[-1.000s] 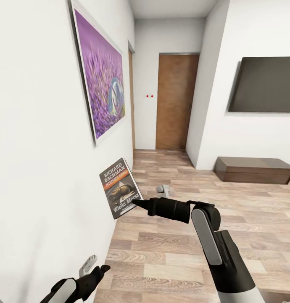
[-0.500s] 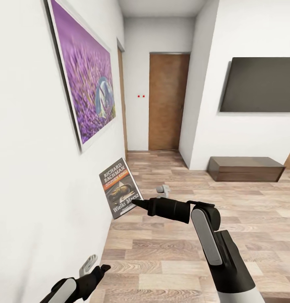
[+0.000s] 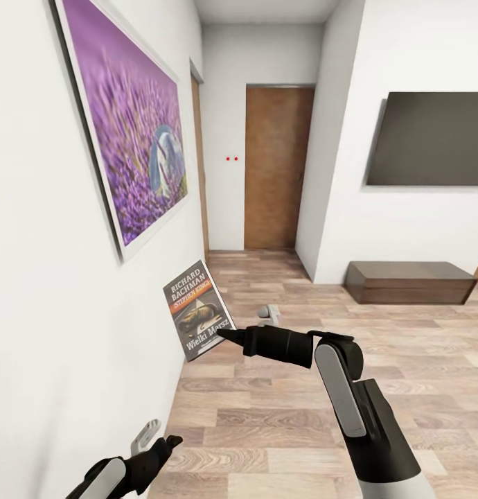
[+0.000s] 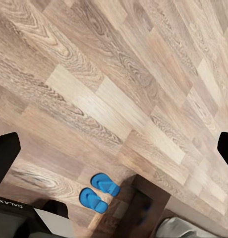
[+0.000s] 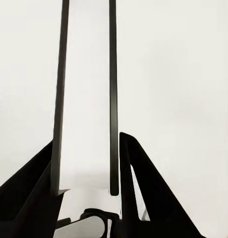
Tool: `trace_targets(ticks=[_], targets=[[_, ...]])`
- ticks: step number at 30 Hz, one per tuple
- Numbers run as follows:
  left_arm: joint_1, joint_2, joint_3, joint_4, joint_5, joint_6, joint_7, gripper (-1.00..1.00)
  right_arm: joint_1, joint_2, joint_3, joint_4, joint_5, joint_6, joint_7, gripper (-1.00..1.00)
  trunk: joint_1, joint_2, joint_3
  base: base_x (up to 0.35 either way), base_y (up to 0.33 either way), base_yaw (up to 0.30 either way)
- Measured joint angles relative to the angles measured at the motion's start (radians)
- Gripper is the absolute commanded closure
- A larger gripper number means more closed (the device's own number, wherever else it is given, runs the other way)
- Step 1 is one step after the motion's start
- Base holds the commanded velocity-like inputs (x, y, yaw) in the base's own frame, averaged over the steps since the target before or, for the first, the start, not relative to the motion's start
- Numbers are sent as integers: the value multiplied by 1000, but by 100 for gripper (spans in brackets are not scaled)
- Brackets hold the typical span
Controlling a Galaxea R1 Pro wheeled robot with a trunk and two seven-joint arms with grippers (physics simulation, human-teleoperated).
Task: In the bedroom, move the book from the bed onto either nightstand, and place the two sandals side by side next to the bed.
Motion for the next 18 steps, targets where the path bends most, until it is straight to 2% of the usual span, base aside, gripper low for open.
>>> trace_targets(ticks=[18], targets=[[0,0,-1,0,-1,0,1,-100,-7,0,-1,0,4,-1,0,100,0,0,0,322,0,-1]])
